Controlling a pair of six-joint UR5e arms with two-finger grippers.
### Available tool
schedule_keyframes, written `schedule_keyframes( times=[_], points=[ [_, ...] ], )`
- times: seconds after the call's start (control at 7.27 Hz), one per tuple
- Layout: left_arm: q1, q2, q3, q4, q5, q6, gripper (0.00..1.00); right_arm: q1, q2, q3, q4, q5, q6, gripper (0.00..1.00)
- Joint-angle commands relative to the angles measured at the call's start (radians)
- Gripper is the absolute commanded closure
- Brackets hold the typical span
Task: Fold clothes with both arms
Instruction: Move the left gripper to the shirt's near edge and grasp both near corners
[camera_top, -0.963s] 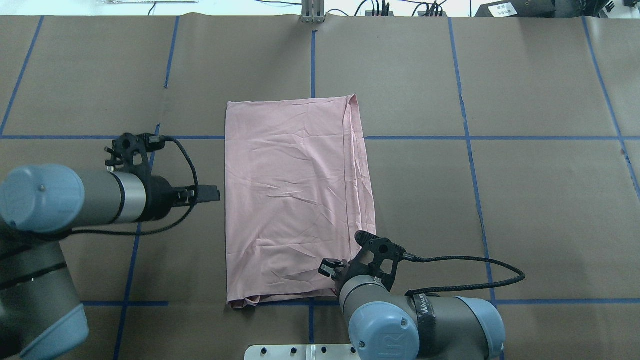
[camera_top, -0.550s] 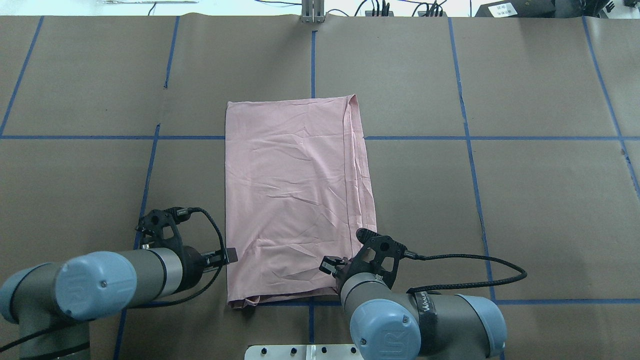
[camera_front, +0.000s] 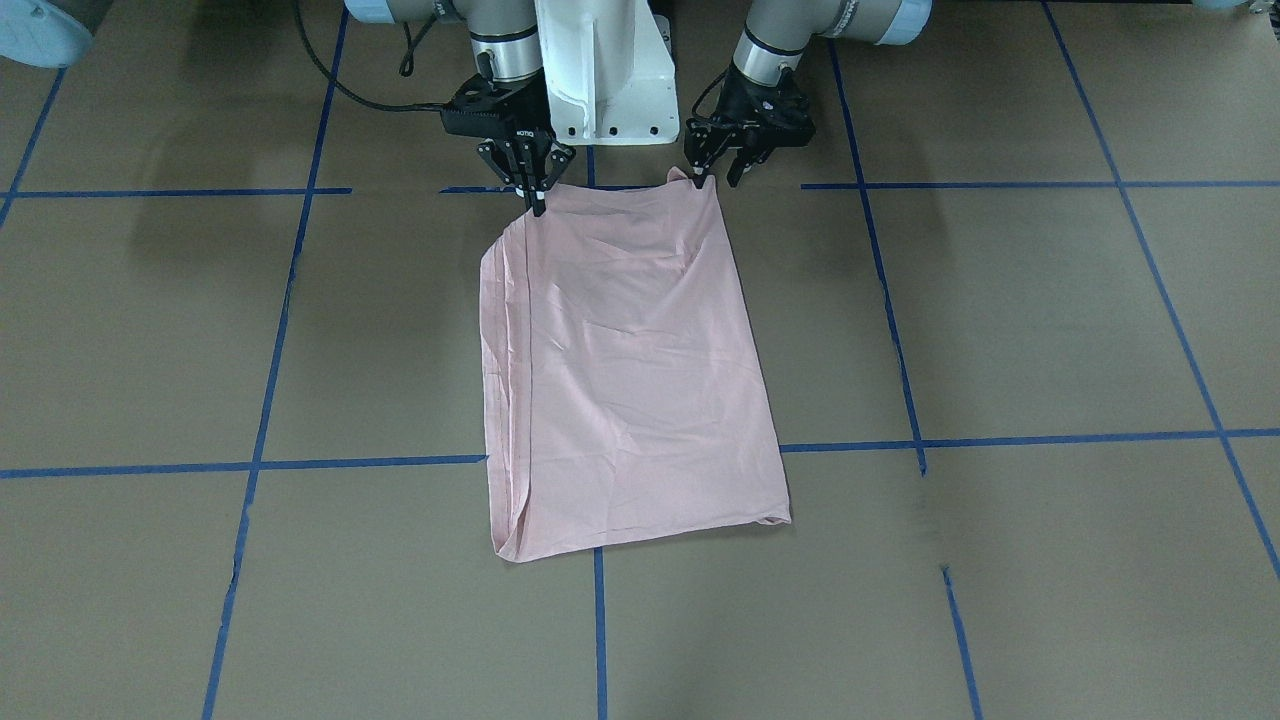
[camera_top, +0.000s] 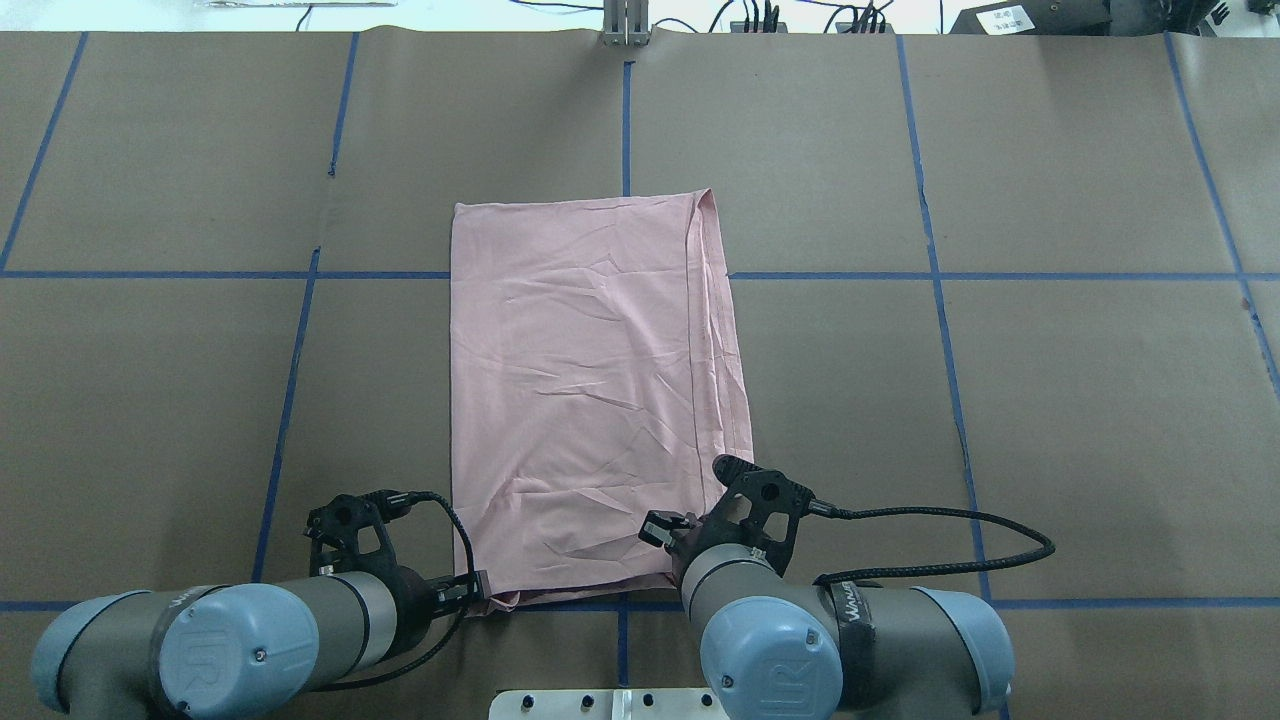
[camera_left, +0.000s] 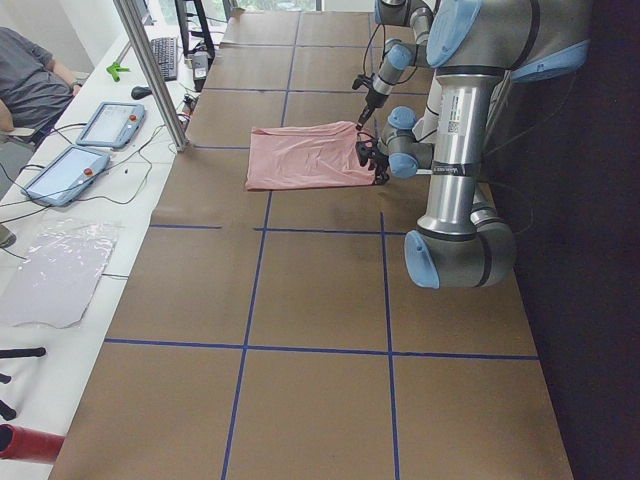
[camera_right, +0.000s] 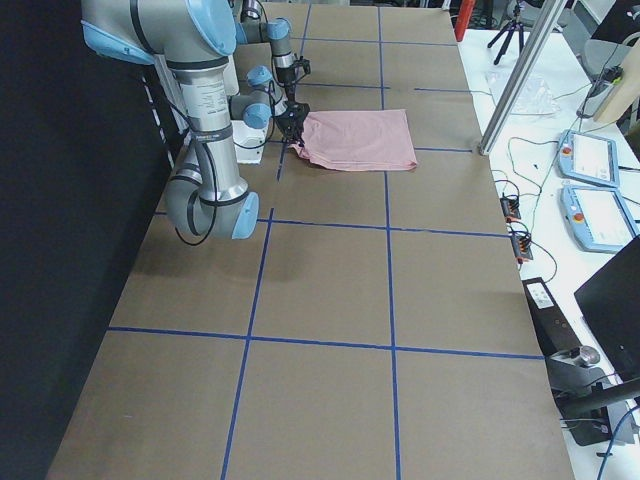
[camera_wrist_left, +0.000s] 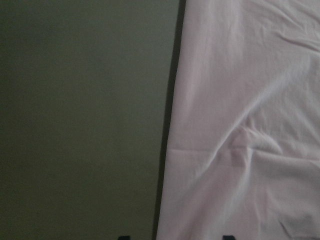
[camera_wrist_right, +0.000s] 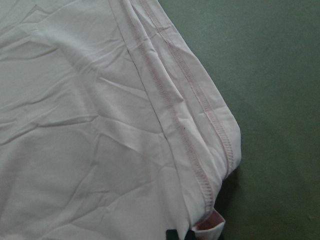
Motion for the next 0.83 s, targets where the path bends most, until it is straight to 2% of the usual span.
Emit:
schedule_keyframes(
  times=[0.0,0.69],
  points=[
    [0.014,-0.01,0.003,0.003,-0.002,-0.002,0.51,0.0,0.0,0.0,0.0,0.0,0.0,1.0],
    [0.024,-0.05,0.042,0.003,-0.003,0.005,0.5,0.002,-0.002,0.002,0.0,0.0,0.0,1.0]
  ],
)
